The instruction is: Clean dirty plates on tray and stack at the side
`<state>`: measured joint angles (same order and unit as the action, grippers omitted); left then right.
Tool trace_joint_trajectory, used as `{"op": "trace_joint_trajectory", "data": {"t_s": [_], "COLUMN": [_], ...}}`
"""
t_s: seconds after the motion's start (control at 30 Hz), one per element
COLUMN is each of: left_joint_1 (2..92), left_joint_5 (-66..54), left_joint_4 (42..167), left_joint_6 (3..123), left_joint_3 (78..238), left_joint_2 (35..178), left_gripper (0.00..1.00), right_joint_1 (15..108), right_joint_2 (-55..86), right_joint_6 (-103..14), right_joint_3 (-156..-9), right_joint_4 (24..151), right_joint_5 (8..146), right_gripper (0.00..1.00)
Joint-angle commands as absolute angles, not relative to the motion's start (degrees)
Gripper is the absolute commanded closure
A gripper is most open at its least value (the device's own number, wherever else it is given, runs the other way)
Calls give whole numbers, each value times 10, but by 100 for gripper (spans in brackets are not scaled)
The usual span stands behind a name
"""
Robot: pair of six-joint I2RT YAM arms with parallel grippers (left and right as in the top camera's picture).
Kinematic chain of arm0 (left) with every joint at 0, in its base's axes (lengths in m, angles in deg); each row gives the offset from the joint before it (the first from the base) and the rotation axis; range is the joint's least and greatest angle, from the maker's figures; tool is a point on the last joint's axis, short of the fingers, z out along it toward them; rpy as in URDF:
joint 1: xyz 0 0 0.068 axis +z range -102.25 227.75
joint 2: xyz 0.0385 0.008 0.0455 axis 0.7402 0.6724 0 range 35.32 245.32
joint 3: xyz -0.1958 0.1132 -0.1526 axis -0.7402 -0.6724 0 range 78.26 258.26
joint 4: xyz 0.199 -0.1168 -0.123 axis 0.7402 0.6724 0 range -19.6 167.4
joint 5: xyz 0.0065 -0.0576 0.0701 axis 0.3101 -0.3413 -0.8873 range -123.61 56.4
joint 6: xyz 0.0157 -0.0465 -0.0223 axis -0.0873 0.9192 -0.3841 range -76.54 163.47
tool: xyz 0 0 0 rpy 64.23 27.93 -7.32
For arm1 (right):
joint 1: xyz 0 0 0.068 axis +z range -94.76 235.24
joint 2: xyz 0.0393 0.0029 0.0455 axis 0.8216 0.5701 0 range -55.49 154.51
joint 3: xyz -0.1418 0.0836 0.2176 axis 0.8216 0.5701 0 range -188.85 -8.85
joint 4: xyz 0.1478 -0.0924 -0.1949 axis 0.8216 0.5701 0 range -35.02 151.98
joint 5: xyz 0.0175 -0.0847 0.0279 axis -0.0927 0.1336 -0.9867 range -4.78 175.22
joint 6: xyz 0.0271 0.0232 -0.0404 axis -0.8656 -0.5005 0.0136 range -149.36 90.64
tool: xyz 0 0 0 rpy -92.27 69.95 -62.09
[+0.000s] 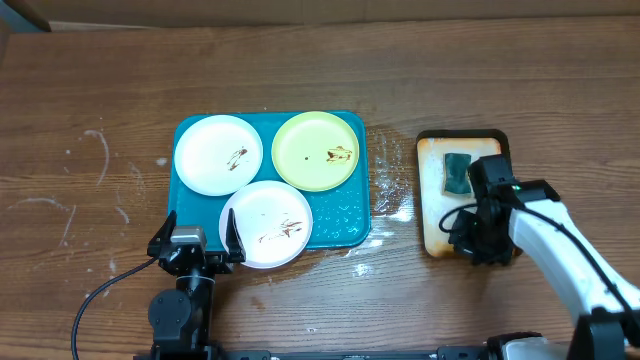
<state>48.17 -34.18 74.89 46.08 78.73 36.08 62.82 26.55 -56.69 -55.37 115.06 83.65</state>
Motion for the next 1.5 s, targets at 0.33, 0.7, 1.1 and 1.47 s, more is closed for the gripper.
{"op": "trace_joint_trajectory", "data": {"t_s": [0.33, 0.7, 1.1, 1.47], "left_joint_1": [485, 485, 485, 485], "left_joint_5": [-336, -336, -336, -336], "left_joint_4": [748, 748, 748, 748], "left_joint_6": [452, 452, 452, 452], "left_joint_3": [785, 785, 785, 785], "left_joint_2": [357, 357, 357, 357], "left_gripper": [0, 0, 0, 0], "right_joint_1": [627, 626, 623, 588], "right_joint_2": [215, 224, 345, 347], "right_joint_6": [-593, -517, -451, -421], "right_joint_3": [-529, -531, -537, -627], "right_joint_4": [1151, 975, 846, 883], "right_joint_5": [826, 825, 821, 825], "right_gripper": [64, 35, 22, 21]}}
